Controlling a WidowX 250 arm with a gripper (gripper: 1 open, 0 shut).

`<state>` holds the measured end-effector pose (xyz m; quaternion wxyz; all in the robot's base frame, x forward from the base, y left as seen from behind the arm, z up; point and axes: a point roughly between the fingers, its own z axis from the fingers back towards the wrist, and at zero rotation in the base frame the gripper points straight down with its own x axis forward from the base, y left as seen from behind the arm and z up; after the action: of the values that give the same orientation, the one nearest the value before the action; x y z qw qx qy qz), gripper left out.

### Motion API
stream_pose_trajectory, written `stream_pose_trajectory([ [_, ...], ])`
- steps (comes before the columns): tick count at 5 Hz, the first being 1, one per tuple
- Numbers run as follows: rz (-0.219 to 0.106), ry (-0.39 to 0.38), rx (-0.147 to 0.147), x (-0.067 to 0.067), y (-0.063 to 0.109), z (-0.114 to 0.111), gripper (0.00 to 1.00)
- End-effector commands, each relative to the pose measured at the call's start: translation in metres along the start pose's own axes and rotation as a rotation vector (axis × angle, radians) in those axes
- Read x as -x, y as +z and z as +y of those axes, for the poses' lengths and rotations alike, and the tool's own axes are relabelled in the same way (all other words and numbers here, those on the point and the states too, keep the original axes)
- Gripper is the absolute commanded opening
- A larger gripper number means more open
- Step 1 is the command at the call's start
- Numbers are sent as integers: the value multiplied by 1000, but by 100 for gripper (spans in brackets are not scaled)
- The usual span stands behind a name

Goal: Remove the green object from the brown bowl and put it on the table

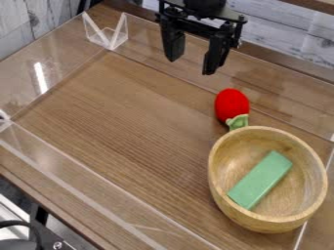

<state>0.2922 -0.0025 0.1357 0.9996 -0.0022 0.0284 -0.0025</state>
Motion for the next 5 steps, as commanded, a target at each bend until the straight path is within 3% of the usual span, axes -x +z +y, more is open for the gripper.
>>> stream_pose_trajectory([
  [1,28,-37,3,10,-10,-16,100],
  [3,38,-87,19,34,-32,-112,100],
  [5,53,-16,14,39,-42,-110,100],
])
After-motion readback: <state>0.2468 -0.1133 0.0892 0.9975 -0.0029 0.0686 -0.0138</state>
